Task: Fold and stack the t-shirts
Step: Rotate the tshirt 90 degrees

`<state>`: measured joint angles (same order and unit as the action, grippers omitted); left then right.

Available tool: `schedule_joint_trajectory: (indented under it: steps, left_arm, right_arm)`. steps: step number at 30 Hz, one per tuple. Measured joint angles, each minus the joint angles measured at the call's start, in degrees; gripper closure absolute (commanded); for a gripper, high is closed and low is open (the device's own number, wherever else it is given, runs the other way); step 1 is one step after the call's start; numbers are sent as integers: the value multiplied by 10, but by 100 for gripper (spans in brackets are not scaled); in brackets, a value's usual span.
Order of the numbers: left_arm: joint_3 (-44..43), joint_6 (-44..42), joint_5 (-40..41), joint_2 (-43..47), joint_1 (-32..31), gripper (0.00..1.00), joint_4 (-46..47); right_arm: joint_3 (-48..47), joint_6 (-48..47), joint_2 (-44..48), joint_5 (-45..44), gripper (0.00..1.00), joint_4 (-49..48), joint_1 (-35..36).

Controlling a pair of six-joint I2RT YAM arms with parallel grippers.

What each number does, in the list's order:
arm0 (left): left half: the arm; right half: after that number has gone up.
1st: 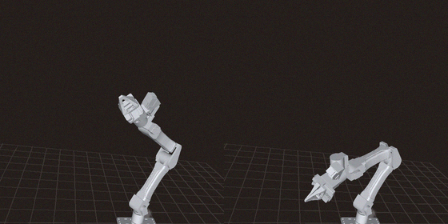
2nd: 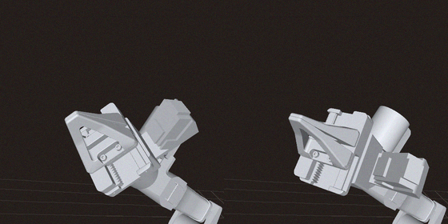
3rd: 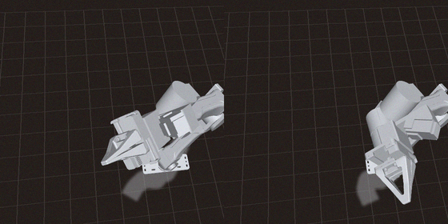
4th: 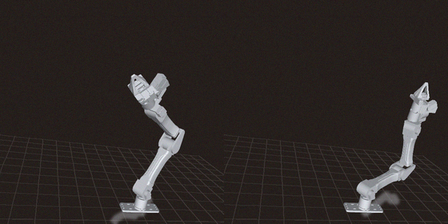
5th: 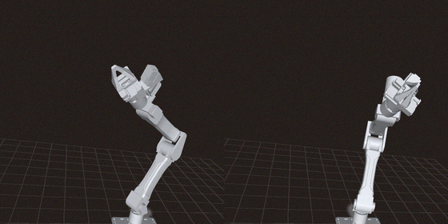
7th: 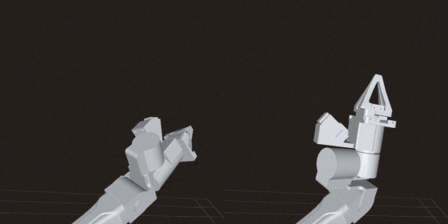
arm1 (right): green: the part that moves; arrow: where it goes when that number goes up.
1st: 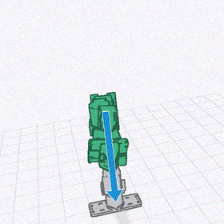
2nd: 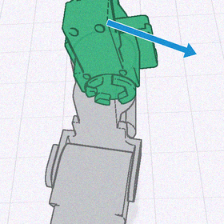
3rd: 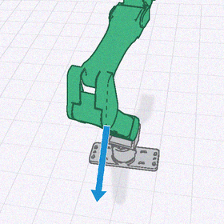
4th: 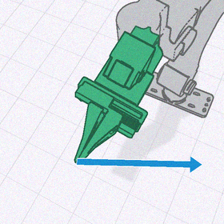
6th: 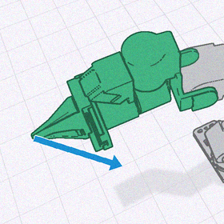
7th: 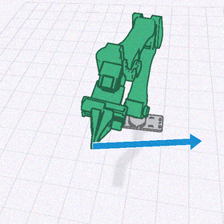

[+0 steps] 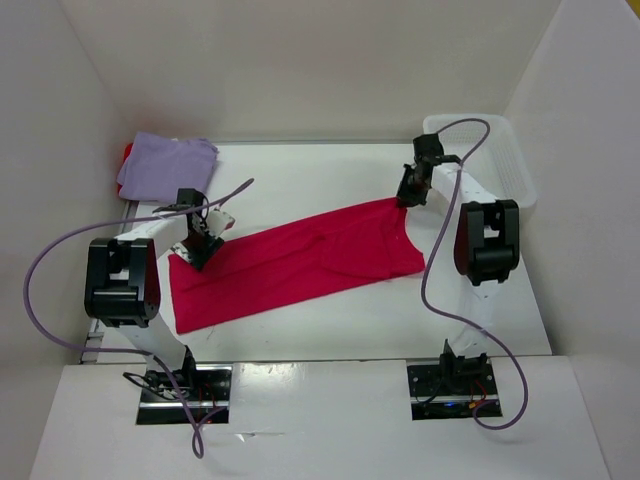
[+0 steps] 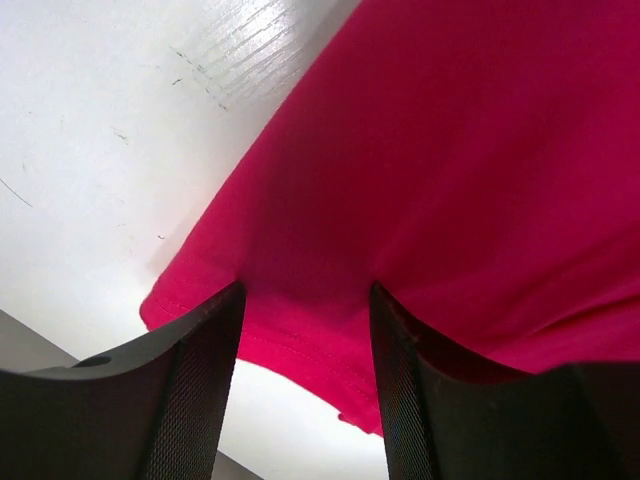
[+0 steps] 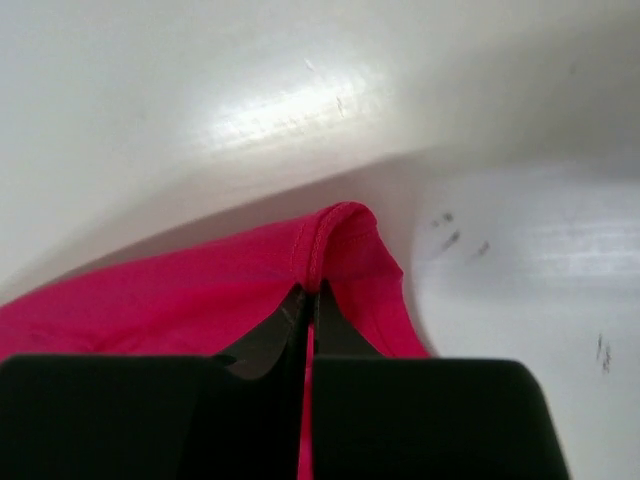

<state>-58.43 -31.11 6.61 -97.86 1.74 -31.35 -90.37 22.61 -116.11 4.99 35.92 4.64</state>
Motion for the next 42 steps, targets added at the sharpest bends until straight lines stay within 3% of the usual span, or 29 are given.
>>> schedule_joint_trajectory:
  steps: [3, 4, 5, 8, 18, 28, 31, 39, 41, 42]
  left_arm:
    - [0, -3, 0, -2, 1, 40, 1]
    - [-1, -3, 0, -3, 2, 41, 1]
    - [-1, -3, 0, -4, 3, 41, 1]
    - [-5, -3, 3, -10, 8, 42, 0]
    - [-19, -1, -7, -10, 31, 40, -18]
    - [-67, 13, -21, 10, 35, 37, -60]
    - [-71, 14, -11, 12, 35, 37, -60]
    - [-71, 15, 22, 9, 49, 37, -59]
    - [-70, 15, 26, 9, 59, 37, -59]
    - [-70, 15, 28, 9, 63, 37, -59]
  right_arm:
    - [-49, 0, -29, 8, 98, -1, 0]
    - [-66, 0, -42, 13, 78, -2, 0]
    - [-83, 0, -57, 17, 67, 0, 0]
    - [-133, -6, -101, 30, 51, -1, 0]
    - [-178, -35, -107, 6, 52, 0, 22]
    - [70, -41, 88, -31, 55, 9, 45]
    - [93, -41, 82, -19, 61, 3, 45]
    - [98, -41, 31, 32, 63, -2, 54]
    - [103, -40, 29, 42, 70, -6, 63]
    - [104, -41, 28, 47, 80, -6, 68]
